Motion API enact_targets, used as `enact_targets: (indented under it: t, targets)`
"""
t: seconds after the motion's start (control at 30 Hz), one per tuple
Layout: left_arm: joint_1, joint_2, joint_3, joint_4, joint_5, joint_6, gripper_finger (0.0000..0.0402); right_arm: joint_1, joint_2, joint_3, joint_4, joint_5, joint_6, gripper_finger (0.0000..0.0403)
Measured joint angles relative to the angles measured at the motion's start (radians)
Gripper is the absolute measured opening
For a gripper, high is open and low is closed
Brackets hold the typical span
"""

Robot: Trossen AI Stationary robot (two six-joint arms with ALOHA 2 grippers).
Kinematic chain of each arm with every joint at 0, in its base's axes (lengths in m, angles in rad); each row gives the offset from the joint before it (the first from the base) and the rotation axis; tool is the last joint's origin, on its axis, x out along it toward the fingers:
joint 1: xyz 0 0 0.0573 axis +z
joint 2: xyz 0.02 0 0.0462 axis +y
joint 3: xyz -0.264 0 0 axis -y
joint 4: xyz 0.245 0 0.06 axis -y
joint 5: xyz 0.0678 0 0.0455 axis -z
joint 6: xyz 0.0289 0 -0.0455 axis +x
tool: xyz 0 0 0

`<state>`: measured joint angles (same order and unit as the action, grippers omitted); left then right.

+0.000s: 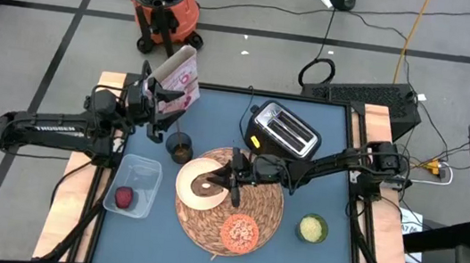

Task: Arrange a breakfast setting
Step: Put the toasted bagel on the white plate

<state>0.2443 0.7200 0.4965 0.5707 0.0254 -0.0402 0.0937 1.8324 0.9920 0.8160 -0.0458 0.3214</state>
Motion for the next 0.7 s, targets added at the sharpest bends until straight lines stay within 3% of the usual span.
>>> enact_targets:
  t: [0.3, 0.7]
  targets:
    - [0.0, 0.0, 0.0, 0.0, 0.0, -0.002, 0.0266, 0.0, 0.071, 0.001, 0.075, 0.02, 0.057, 0.007]
    - [0.0, 0.0, 0.0, -0.001, 0.0, -0.002, 0.0266, -0.002, 0.152, 0.066, 0.036, 0.018, 0.059, 0.007]
